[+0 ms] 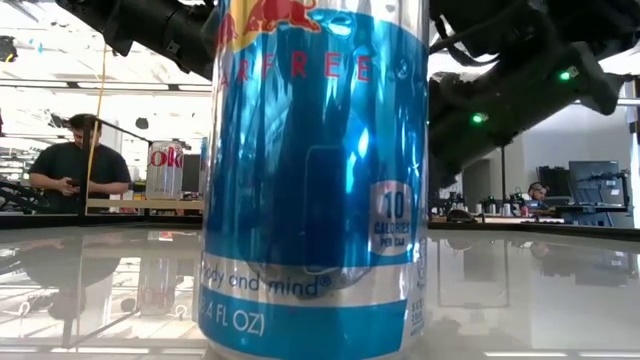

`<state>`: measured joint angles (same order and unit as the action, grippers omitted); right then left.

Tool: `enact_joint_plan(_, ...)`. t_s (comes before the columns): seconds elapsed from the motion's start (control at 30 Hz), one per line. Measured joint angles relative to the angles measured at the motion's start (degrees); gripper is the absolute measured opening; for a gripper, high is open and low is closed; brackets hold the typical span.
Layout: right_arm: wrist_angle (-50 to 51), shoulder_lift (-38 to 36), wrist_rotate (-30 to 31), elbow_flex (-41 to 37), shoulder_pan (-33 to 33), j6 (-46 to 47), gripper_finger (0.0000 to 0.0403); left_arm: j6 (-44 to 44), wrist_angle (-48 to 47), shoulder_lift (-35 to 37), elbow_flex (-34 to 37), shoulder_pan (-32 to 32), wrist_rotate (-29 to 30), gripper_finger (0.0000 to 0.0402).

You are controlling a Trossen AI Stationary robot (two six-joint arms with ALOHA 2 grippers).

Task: Place canned beverage on shelf
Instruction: Put the tropical vibe celsius soda can aligned with the other tropical vibe celsius soda can on the shelf

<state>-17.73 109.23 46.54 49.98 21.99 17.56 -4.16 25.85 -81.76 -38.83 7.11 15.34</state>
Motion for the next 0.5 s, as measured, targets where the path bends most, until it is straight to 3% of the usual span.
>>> enact_joint_plan(0.1, -1.52, 0.0, 5.53, 0.0, -0.92, 2.73, 0.0022, 0.0, 0.04, 0.0, 0.0, 0.0, 0.0, 0.0328)
enact_joint_plan(0.23, -3.46, 0.01, 5.66, 0.0, -1.84, 3.16, 0.0022, 0.0, 0.07, 0.0, 0.0, 0.0, 0.01, 0.0328)
enact_joint_plan(0.5, -9.71, 0.02, -9.36, 0.0, -0.66, -6.78, 0.0022, 0.02, 0.07, 0.0, 0.0, 0.0, 0.01, 0.0328)
